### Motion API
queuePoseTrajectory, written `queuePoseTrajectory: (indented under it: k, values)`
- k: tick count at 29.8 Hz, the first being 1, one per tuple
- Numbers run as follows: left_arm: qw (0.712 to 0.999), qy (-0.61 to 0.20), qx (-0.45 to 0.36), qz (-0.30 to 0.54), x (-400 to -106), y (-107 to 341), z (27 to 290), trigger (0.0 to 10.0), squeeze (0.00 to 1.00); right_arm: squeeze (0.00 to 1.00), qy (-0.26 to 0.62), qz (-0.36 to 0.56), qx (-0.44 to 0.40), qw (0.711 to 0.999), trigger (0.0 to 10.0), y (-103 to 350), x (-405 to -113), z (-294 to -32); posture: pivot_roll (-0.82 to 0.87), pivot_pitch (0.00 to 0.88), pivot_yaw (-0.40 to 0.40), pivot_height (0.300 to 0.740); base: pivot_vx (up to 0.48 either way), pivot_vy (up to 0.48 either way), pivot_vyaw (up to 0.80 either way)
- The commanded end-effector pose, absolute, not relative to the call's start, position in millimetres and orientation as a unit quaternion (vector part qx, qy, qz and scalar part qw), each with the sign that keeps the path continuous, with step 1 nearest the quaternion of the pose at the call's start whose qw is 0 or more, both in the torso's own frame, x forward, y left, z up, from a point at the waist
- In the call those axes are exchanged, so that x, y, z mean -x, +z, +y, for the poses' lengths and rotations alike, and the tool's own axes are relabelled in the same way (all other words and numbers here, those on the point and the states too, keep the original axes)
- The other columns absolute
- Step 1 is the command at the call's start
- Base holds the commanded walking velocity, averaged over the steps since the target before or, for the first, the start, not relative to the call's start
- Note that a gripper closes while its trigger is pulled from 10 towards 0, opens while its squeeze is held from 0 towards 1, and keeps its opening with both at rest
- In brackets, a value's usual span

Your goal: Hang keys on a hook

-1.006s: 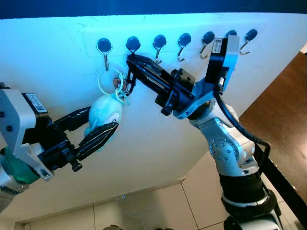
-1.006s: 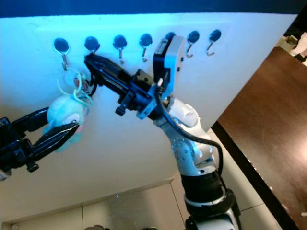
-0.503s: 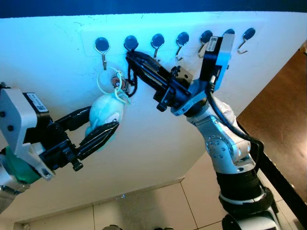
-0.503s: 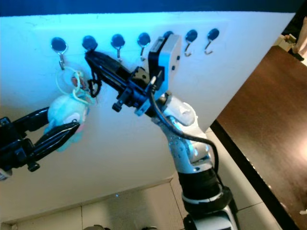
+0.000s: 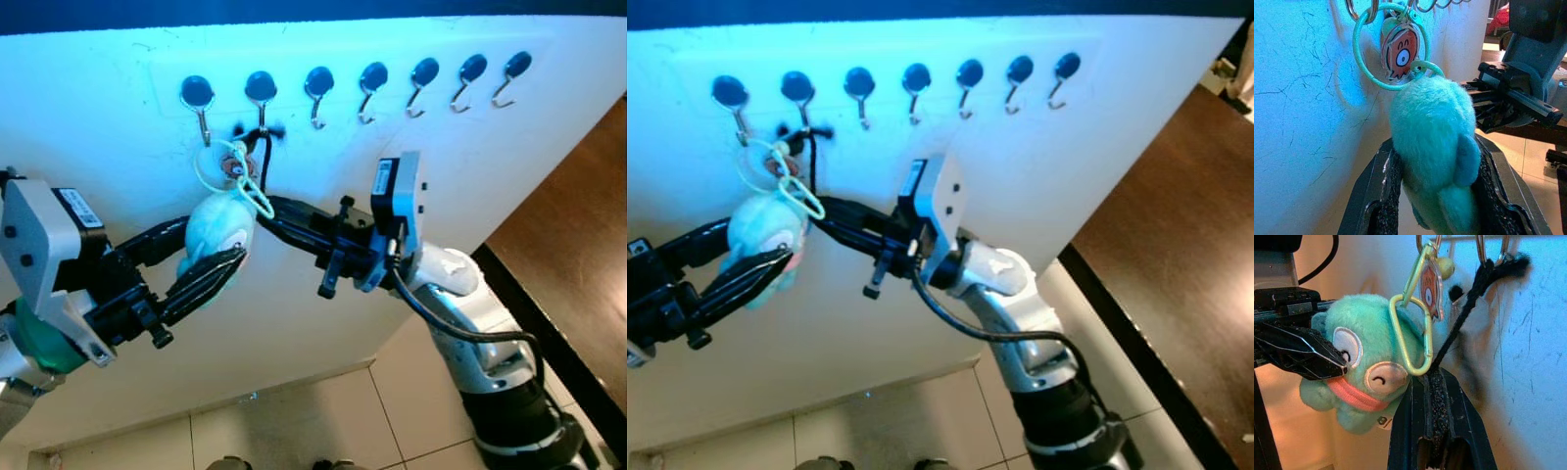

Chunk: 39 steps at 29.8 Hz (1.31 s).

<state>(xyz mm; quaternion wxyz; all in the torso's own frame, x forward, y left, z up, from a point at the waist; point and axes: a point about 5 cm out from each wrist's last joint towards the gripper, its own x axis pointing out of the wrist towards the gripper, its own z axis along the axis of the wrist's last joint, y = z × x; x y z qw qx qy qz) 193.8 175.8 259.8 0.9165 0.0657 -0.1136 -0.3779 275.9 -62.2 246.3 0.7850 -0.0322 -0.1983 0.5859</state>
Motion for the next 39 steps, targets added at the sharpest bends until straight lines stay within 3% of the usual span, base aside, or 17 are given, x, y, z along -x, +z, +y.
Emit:
queuePoseTrajectory:
  k: [1,10,14,15,16,23,24,33,38,39]
  values:
    - [0.911,-0.39,-0.073,-0.115,-190.5,260.5,171.7,10.0,0.0,0.0,0.587,-0.194,0.038,0.785,10.0,243.5,-273.5,-64.8,0.13,0.076,0.026,0.74,0.0,0.0,0.0]
    - [0.91,-0.391,-0.074,-0.113,-191.5,260.6,171.6,10.0,0.0,0.0,0.568,-0.198,0.028,0.798,10.0,243.3,-273.6,-71.7,0.13,0.079,0.028,0.74,0.0,0.0,0.0]
    - [0.911,-0.39,-0.074,-0.113,-192.2,260.2,171.0,10.0,0.0,0.0,0.527,-0.222,0.003,0.82,10.0,252.9,-282.0,-76.0,0.13,0.078,0.026,0.74,0.0,0.0,0.0]
    - [0.911,-0.389,-0.075,-0.114,-192.6,260.1,170.9,10.0,0.0,0.57,0.51,-0.237,-0.025,0.827,10.0,261.2,-285.8,-79.7,0.13,0.077,0.025,0.74,0.0,0.0,0.0]
    - [0.912,-0.387,-0.075,-0.114,-193.0,260.1,171.0,10.0,0.0,1.0,0.502,-0.248,-0.072,0.825,10.0,270.6,-287.4,-84.2,0.13,0.077,0.025,0.74,0.0,0.0,0.0]
    - [0.912,-0.386,-0.075,-0.115,-193.7,259.4,170.9,10.0,0.0,1.0,0.497,-0.266,-0.133,0.815,10.0,284.6,-286.6,-93.4,0.12,0.072,0.022,0.74,0.0,0.0,0.0]
    - [0.913,-0.385,-0.074,-0.115,-193.9,258.8,170.6,10.0,0.0,0.0,0.503,-0.265,-0.141,0.811,10.0,284.9,-284.1,-97.6,0.12,0.066,0.016,0.74,0.0,0.0,0.0]
    - [0.912,-0.388,-0.071,-0.112,-193.9,254.5,170.1,10.0,0.0,0.0,0.538,-0.208,-0.174,0.798,10.0,263.9,-260.0,-124.0,0.1,0.047,0.005,0.74,0.0,0.0,0.0]
    - [0.911,-0.39,-0.071,-0.11,-196.1,252.7,169.8,10.0,0.0,0.0,0.51,-0.166,-0.172,0.826,10.0,243.8,-255.9,-139.9,0.09,0.037,0.003,0.74,0.0,0.0,0.0]
    - [0.916,-0.378,-0.071,-0.114,-200.0,253.0,171.4,10.0,0.0,0.0,0.477,-0.158,-0.153,0.851,10.0,234.9,-259.8,-144.3,0.08,0.035,0.002,0.74,0.0,0.0,0.0]
